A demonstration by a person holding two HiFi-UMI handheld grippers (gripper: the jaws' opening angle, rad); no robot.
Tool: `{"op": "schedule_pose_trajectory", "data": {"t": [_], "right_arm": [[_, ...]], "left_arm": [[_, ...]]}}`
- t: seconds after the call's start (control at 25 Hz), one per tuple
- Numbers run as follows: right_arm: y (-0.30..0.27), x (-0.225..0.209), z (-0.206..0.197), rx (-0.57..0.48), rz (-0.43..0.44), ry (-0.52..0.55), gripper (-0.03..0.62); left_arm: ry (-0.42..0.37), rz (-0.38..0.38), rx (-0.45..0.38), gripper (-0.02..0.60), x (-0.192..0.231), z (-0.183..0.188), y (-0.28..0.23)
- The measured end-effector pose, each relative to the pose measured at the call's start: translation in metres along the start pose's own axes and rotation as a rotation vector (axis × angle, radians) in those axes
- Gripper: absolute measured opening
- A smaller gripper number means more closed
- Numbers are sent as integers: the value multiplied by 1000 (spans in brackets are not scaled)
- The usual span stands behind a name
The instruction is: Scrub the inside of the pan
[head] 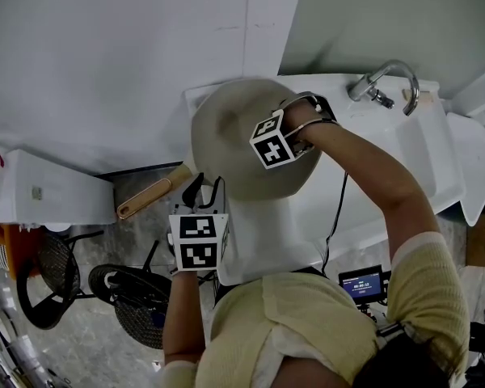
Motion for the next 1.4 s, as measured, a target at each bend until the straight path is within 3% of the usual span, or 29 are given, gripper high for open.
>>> {"op": "schedule_pose_trajectory", "data": {"t": [0.72,1.4], "right_arm": [[-2,-42,17,-99,-459,35,78],[22,-69,37,-200,-744,77,78]], "left_arm": [[-4,-7,-2,189,2,-1,0],[8,-15,-13,184,4,-1,1]]}}
Point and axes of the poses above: the fingertips, and each gripper's own axes: y backward along the fingers, x to its left, z out of its top, the point moved 7 cm from there along y, backward along the fingers, and after that the axes turned 4 degrees about -x, right-handed, at the moved point
